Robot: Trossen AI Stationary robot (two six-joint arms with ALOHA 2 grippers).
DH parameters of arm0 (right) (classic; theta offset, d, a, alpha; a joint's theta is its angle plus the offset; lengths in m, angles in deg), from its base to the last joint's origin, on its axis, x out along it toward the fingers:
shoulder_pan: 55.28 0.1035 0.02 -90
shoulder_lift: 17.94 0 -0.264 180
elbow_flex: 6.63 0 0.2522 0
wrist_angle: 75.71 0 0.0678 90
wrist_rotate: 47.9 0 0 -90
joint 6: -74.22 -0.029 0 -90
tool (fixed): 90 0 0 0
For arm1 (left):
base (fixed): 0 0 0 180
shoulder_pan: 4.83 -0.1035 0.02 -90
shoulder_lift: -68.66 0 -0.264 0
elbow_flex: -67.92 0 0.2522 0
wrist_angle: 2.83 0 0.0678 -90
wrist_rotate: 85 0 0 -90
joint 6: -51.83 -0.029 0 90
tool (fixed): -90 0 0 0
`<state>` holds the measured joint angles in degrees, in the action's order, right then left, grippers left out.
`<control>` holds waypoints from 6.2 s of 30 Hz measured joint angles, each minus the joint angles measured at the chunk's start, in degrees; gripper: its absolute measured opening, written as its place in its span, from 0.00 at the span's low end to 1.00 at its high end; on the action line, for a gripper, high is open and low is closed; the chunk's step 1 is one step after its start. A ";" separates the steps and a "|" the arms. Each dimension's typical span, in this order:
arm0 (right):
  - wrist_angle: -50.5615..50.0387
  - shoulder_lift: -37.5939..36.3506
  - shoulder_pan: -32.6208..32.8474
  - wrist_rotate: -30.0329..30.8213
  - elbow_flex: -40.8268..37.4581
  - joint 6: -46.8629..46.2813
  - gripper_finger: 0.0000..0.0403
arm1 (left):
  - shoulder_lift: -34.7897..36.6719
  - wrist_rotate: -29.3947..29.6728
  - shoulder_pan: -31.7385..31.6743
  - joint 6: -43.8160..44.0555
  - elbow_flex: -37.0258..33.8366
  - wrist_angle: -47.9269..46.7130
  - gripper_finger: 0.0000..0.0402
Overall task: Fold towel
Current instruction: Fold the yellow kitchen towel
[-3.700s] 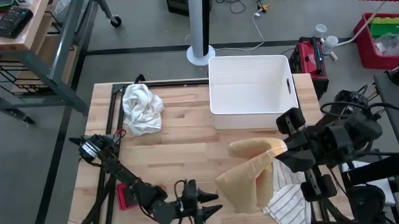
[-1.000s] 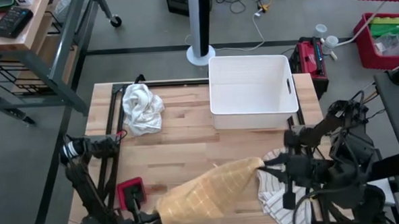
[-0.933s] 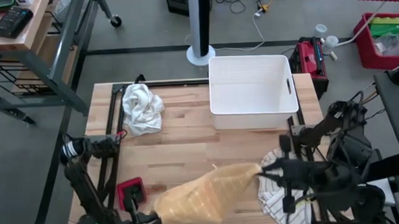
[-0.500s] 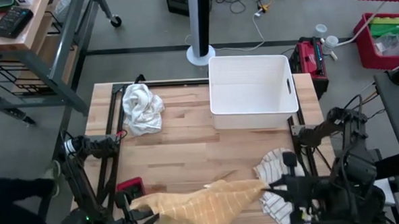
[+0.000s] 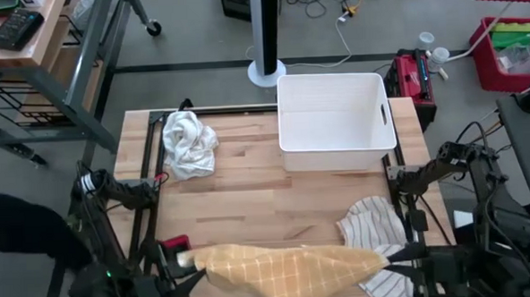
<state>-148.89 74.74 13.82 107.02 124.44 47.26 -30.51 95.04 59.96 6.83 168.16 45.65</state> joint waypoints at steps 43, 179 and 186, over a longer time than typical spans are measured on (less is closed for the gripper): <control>-26.90 -1.18 -11.11 -16.90 -24.09 -46.67 0.04 | 18.63 -3.84 -8.66 63.55 -51.14 -4.05 0.10; 7.54 -37.03 -31.39 -19.78 -68.26 -30.01 0.56 | 4.60 -57.96 -41.29 133.99 -38.49 -90.29 0.15; 7.67 -37.03 -31.39 -19.78 -68.26 -30.01 0.55 | 5.09 -57.12 -41.29 133.92 -37.84 -90.63 0.22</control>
<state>-141.23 37.72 -17.57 87.24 56.18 17.25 -25.42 37.92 18.67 140.75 130.32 -44.97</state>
